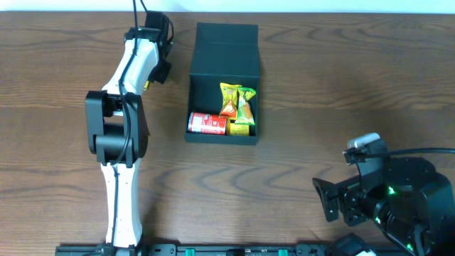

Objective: Pack container
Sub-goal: 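Carry the Apollo pack over the box and lower it in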

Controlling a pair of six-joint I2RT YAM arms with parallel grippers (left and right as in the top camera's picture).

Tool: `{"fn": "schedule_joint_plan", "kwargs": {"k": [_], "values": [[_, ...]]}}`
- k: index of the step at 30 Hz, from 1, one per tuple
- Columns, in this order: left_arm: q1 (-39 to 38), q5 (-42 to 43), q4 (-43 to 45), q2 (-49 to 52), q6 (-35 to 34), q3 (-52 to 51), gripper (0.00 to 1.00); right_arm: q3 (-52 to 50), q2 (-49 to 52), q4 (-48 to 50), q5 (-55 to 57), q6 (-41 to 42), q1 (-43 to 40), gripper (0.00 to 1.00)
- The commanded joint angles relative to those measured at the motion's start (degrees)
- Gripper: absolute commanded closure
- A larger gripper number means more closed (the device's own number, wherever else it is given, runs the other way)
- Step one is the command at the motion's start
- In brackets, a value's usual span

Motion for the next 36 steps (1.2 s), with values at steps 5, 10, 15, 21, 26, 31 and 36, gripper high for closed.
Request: {"fn": "schedule_joint_plan", "kwargs": {"k": [5,10,15,21,26,31,36], "values": [[-5.5,-2.4,-4.6,-9.4,-2.2,6.8,0.94,0.5,0.1,-0.1,3.8,-0.2,-0.3,0.01],[-10.1,2.1,-5.4,-18.3,0.4,6.8,0.94,0.5,0.1,-0.1,8.9,-0.1,-0.3,0.01],[-14.7,9.1,-9.6,-23.9,7.9,6.7,0.94,0.9,-0.2,0.8,13.8,-1.7,-0.3,0.01],[-20.1,14.3,-17.2,-24.4,13.9,5.9,0.94,5.7,-1.1,-0.3,14.2,-4.6,-0.3,0.01],[-22.8,16.2,-17.9,-24.4,19.4,5.2,0.94,7.9,-2.6,-1.7,14.2,-5.1,-0.3,0.01],[-23.2,17.8,-17.0,-24.4,11.2,5.2,0.94,7.9,-2.8,-3.6,14.1,-4.9,-0.3,0.0],[-22.9,11.6,-11.6,-24.4,-22.8,5.2,0.94,7.9,-2.8,-3.8,13.7,-4.9,-0.3,0.01]]}}
